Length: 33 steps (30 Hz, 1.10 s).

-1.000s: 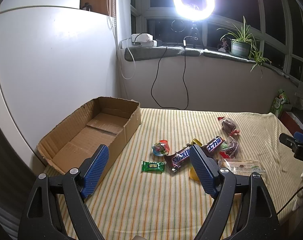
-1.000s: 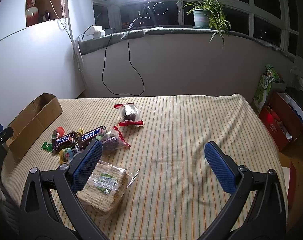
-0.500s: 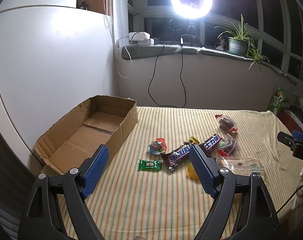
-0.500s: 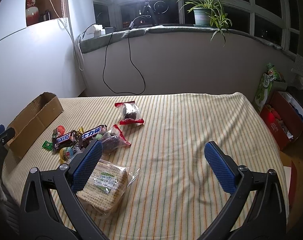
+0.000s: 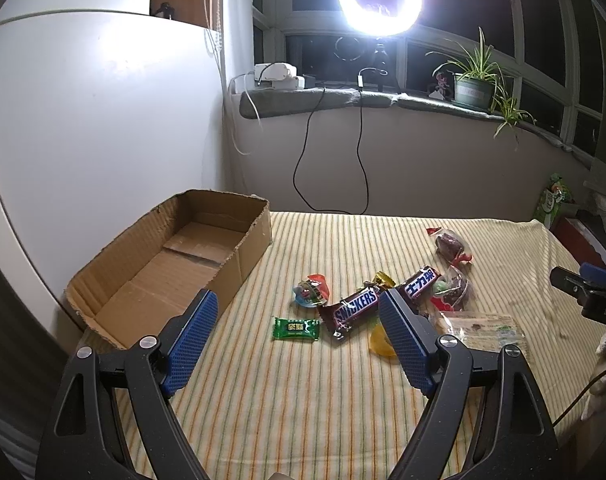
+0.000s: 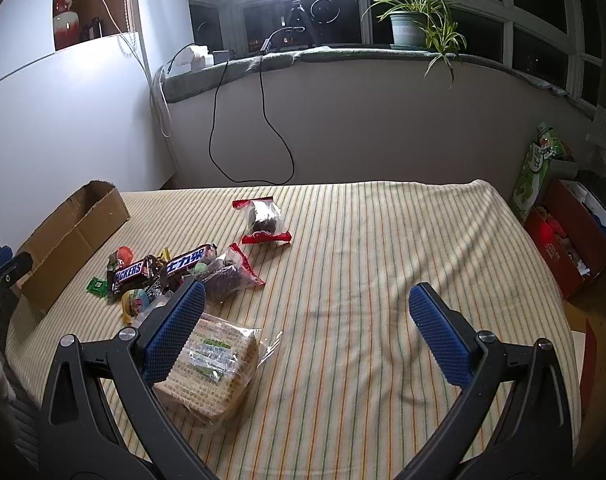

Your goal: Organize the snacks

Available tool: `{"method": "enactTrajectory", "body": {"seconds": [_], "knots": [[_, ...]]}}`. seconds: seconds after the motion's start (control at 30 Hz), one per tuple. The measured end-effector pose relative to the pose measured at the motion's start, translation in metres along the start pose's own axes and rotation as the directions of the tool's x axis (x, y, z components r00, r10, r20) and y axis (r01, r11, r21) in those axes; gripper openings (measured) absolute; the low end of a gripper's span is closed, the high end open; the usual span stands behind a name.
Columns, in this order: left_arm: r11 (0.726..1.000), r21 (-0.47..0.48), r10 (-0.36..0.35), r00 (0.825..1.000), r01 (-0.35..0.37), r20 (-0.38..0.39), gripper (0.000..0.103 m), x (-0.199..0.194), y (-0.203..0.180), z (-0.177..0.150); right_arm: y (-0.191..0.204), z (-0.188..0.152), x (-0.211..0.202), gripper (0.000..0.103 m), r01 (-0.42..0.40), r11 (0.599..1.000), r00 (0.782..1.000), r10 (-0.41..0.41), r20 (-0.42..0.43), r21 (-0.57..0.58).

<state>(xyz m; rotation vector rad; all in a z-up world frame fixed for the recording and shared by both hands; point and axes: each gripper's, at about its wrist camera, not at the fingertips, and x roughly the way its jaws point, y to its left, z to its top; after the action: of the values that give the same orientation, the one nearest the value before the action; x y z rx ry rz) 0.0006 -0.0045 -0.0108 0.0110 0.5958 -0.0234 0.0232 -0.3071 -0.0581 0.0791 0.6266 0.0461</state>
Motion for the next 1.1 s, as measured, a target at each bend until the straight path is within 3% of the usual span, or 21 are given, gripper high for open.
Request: {"method": "enactTrajectory", "body": {"seconds": [0.37,0.47,0.57,0.73,1.1], "knots": [[0.994,-0.014,-0.109,0.991,0.108,-0.076,0.082,0.011,-0.009,-0.014,-0.002,-0.010,0.009,0.103,-0.053,0.998,0.997,0.054,-0.055,0.021],[0.988,-0.020,-0.157,0.982,0.156,-0.106,0.075,0.015,-0.015,-0.018,-0.002,-0.015,0.014,0.103,-0.092,0.995,0.992,0.095,-0.085,0.039],[0.974,-0.043,-0.225,0.964,0.221,-0.145,0.068,0.020,-0.020,-0.022,-0.002,-0.021,0.020,0.099,-0.145,0.987,0.981,0.153,-0.123,0.069],[0.938,-0.116,-0.346,0.916,0.328,-0.202,0.058,0.029,-0.028,-0.029,0.001,-0.030,0.030,0.094,-0.230,0.966,0.951,0.249,-0.184,0.118],[0.881,-0.157,-0.473,0.837,0.446,-0.275,0.044,0.041,-0.052,-0.037,0.017,-0.043,0.043,0.087,-0.320,0.936,0.899,0.348,-0.267,0.146]]}}
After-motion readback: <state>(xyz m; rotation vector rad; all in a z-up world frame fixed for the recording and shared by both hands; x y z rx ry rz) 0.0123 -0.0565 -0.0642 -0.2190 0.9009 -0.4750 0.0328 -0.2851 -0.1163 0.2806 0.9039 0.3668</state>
